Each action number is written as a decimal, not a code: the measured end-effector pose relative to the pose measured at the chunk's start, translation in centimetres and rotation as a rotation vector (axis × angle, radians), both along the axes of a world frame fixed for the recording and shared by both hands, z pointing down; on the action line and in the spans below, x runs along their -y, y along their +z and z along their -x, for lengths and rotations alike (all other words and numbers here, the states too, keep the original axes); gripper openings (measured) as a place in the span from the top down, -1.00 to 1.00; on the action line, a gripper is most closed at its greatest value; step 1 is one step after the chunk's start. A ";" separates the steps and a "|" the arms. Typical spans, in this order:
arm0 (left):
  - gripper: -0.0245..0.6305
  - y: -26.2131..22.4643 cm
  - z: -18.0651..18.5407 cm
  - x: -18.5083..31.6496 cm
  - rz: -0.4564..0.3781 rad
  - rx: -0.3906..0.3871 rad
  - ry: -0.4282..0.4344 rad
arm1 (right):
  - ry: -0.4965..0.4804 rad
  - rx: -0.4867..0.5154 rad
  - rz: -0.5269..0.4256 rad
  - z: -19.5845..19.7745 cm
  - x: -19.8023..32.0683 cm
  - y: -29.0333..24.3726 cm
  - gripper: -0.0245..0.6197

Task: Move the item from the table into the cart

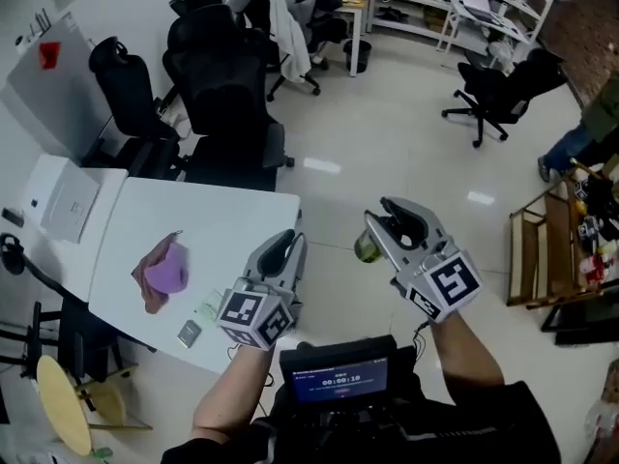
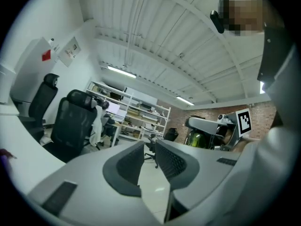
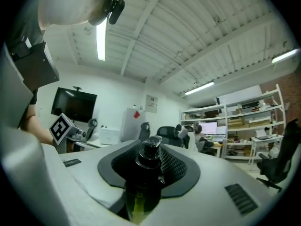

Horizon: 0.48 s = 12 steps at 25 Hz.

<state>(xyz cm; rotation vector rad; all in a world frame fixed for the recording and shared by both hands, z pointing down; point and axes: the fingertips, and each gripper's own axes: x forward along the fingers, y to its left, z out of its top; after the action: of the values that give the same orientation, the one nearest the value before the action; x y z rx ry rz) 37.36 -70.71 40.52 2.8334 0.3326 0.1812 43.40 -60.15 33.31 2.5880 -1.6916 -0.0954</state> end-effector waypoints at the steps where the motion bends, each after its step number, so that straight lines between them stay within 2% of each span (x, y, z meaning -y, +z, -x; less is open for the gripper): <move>1: 0.71 -0.2 -1.7 -3.5 -0.005 -0.001 0.047 | 0.041 -0.005 -0.002 -1.1 -3.8 -0.4 0.58; 4: 0.71 -1.7 -6.6 -14.5 -0.011 -0.012 0.189 | 0.149 -0.014 0.005 -3.6 -15.2 -1.4 0.58; 7: 0.71 -4.2 -10.1 -25.1 -0.045 -0.063 0.339 | 0.267 -0.005 0.006 -4.4 -25.9 -2.3 0.58; 12: 0.74 -6.8 -14.0 -37.8 -0.022 -0.100 0.536 | 0.488 -0.014 -0.015 -4.9 -38.5 -3.2 0.58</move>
<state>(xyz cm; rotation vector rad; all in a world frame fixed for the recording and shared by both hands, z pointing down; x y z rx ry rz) 51.37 -32.92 33.73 2.7127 1.1122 0.1494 48.30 -21.66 30.09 2.9121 -1.0129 -0.1047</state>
